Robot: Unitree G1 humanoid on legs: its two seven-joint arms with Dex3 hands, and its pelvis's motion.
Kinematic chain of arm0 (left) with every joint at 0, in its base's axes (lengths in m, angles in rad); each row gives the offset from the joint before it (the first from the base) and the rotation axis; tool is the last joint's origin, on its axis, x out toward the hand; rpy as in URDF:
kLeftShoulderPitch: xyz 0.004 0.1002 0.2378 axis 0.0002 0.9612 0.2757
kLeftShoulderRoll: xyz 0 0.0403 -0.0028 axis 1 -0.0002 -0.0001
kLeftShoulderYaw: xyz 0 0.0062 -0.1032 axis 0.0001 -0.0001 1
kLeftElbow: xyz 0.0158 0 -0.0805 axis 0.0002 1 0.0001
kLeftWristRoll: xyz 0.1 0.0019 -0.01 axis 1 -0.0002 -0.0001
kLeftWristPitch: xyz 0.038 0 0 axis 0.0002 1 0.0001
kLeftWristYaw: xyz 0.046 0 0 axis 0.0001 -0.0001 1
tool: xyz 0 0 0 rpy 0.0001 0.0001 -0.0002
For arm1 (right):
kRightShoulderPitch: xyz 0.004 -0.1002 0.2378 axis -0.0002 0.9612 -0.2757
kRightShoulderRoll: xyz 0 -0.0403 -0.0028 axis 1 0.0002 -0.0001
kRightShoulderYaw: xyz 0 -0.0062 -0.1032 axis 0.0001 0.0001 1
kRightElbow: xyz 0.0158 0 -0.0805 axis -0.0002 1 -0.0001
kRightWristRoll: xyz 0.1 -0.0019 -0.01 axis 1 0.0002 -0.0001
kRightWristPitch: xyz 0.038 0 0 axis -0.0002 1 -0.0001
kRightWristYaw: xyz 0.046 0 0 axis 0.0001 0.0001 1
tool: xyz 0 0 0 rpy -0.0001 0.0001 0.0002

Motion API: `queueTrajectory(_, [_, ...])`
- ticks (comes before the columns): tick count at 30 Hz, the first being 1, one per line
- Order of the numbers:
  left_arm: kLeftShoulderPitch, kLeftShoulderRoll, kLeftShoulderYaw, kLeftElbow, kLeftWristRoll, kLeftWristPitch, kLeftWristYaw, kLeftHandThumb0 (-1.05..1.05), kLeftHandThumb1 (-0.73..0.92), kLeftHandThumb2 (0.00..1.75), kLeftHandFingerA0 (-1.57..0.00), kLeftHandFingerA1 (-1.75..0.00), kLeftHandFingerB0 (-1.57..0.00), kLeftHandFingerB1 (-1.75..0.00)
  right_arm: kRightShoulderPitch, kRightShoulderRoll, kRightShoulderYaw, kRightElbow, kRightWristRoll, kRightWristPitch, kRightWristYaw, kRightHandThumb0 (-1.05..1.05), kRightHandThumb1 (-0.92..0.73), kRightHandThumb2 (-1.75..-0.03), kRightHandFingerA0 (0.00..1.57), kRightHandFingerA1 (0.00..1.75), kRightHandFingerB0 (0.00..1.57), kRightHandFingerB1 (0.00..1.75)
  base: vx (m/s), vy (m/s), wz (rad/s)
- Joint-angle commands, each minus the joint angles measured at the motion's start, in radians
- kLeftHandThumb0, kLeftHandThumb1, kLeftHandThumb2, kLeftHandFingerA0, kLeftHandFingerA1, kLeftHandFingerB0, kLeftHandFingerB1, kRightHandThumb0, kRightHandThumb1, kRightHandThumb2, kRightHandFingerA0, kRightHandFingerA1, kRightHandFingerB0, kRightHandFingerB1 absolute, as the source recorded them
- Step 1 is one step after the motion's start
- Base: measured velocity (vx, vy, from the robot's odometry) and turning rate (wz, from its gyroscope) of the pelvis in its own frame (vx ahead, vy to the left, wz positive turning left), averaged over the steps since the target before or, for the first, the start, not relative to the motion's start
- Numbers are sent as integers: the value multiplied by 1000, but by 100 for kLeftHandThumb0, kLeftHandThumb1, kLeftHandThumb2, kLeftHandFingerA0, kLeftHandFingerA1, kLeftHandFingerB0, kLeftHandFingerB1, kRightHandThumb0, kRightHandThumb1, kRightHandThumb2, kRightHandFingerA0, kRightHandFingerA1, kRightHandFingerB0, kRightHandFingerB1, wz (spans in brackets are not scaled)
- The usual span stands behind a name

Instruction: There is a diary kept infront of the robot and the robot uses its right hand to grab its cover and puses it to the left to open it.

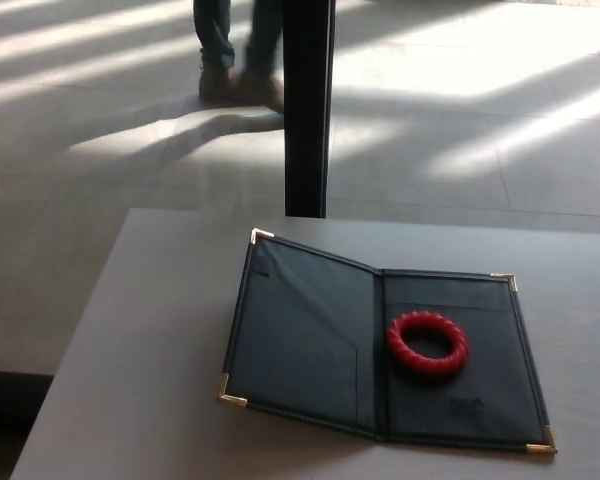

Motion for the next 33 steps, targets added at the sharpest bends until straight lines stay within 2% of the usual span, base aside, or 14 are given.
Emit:
queueTrajectory(1, [36,8,49,1,-40,6,6,-105,92,110,-26,-165,-18,-141,317,-323,-562,208,134,-186,14,-79,-92,-72,44,102,38,87,0,0,0])
queueTrajectory(2, [37,9,54,0,-44,9,1,-98,58,148,-24,-111,0,-91,350,-333,-580,239,133,-216,7,-78,-92,-71,38,107,35,87,0,0,0])
queueTrajectory(5, [45,10,41,-3,-28,1,-8,-93,59,147,-23,-107,0,-89,451,-361,-659,379,152,-291,-27,-77,-92,-69,29,121,29,92,0,0,0])
queueTrajectory(6, [45,14,44,-4,-31,4,-7,-105,92,113,-24,-166,-16,-141,470,-356,-665,395,146,-301,-48,-78,-92,-69,32,126,31,97,0,0,0])
queueTrajectory(15, [46,9,51,-9,-28,4,-5,-96,63,150,-32,-114,0,-90,581,-260,-662,517,107,-384,-247,-76,-75,-116,60,112,50,91,0,0,0])
queueTrajectory(16, [52,10,53,-13,-29,5,-4,-105,92,112,-27,-164,-19,-140,569,-223,-682,505,130,-397,-264,-74,-75,-113,80,123,55,96,0,0,0])
queueTrajectory(17, [59,12,54,-11,-27,1,-10,-103,61,151,-24,-113,0,-94,576,-194,-680,526,146,-443,-257,-72,-92,-78,47,170,38,130,0,0,0])
queueTrajectory(19, [58,9,55,-5,-22,-4,3,-105,64,154,-23,-115,-1,-97,587,-138,-699,595,210,-523,-192,-70,-80,-115,42,95,35,83,0,0,0])
queueTrajectory(21, [57,8,58,-3,-23,-5,8,-105,68,156,-35,-122,0,-96,581,-102,-714,599,236,-545,-188,-67,-92,-68,29,120,29,95,0,0,0])
queueTrajectory(24, [52,2,67,3,-29,-9,8,-105,92,111,-34,-172,-29,-151,561,49,-753,501,299,-574,-189,-32,-68,-120,36,80,26,71,0,0,0])
queueTrajectory(28, [52,5,65,2,-25,-2,1,-105,65,155,-40,-125,-5,-100,568,168,-770,453,336,-576,-192,-67,-92,-78,2,133,9,101,0,0,0])
queueTrajectory(29, [51,5,64,2,-21,0,15,-105,68,156,-52,-132,-2,-98,568,194,-793,437,362,-559,-196,-46,-79,-127,16,74,8,65,0,0,0])
queueTrajectory(31, [54,6,66,2,-22,0,13,-105,67,156,-42,-126,-2,-98,574,206,-801,447,369,-554,-207,-71,-92,-76,0,126,3,96,0,0,0])
queueTrajectory(33, [59,7,73,5,-28,1,-7,-94,57,146,-22,-107,0,-89,579,210,-814,510,384,-570,-214,-54,-80,-128,7,72,0,63,0,0,0])
